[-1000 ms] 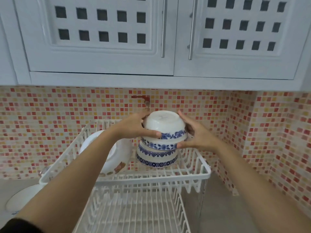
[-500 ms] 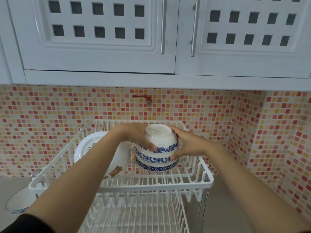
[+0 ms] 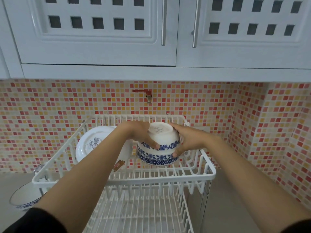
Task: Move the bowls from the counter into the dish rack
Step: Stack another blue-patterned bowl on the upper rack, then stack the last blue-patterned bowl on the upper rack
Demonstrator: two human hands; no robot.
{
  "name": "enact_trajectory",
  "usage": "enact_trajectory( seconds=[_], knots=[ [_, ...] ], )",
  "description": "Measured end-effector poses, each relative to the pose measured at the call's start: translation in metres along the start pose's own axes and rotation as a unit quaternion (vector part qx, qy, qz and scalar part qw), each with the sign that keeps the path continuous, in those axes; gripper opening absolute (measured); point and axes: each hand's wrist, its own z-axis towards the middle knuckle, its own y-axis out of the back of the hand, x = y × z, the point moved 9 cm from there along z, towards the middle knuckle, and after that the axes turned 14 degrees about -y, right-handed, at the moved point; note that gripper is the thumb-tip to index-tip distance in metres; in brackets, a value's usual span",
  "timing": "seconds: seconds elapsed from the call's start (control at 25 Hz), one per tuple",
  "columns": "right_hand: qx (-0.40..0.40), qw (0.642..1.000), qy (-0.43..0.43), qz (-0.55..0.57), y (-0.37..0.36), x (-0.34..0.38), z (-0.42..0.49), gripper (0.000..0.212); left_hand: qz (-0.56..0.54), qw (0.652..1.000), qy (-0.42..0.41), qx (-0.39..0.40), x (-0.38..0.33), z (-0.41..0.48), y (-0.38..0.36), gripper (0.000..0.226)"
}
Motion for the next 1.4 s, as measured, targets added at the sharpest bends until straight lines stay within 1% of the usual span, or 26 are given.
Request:
enact_trajectory(
  seconds=[0.08,0.16,0.28,0.36,0.44,0.6,0.76,0.84,1.04,1.16,1.32,1.4],
  knots=[
    [-0.001,1.000,-0.008,-0.010,0.000,0.002,-0.003,0.109,0.007,1.000,0.016,-0.007,-0.003,-0.004,0.001,0.108],
    [-0.010,0.999,-0.024,-0.033,0.000,0.004,-0.008,0.109,0.040,0.999,0.020,-0.026,-0.008,-0.008,0.001,0.103],
    [-0.020,0.997,-0.054,-0.060,0.000,0.006,-0.016,0.108,0.048,0.995,-0.016,-0.091,-0.022,-0.022,0.007,0.094],
    [-0.025,0.996,-0.064,-0.053,0.002,0.010,-0.024,0.100,0.017,0.989,-0.042,-0.142,-0.029,-0.037,0.016,0.076],
    [-0.054,0.995,-0.056,-0.067,0.009,0.023,-0.035,0.086,-0.010,0.977,-0.065,-0.205,-0.032,-0.060,0.030,0.060],
    [-0.155,0.985,-0.016,-0.079,0.018,0.079,-0.054,0.070,-0.043,0.943,-0.084,-0.318,-0.020,-0.118,0.058,0.049],
    [-0.201,0.976,0.019,-0.084,-0.005,0.154,-0.059,0.065,-0.041,0.929,-0.061,-0.362,0.027,-0.180,0.072,0.045],
    [-0.203,0.975,0.031,-0.084,-0.028,0.198,-0.058,0.065,-0.021,0.931,-0.032,-0.363,0.066,-0.218,0.072,0.045],
    [-0.190,0.976,0.079,-0.072,-0.104,0.320,-0.055,0.065,0.003,0.940,0.065,-0.334,0.177,-0.316,0.057,0.051],
    [-0.169,0.980,0.091,-0.058,-0.157,0.380,-0.053,0.064,0.014,0.946,0.123,-0.300,0.237,-0.366,0.041,0.053],
    [-0.126,0.987,0.088,-0.039,-0.229,0.435,-0.035,0.061,0.028,0.956,0.173,-0.237,0.309,-0.404,0.006,0.054],
    [-0.108,0.992,0.064,-0.011,-0.261,0.442,-0.020,0.060,0.015,0.955,0.198,-0.222,0.338,-0.410,-0.016,0.054]
  ],
)
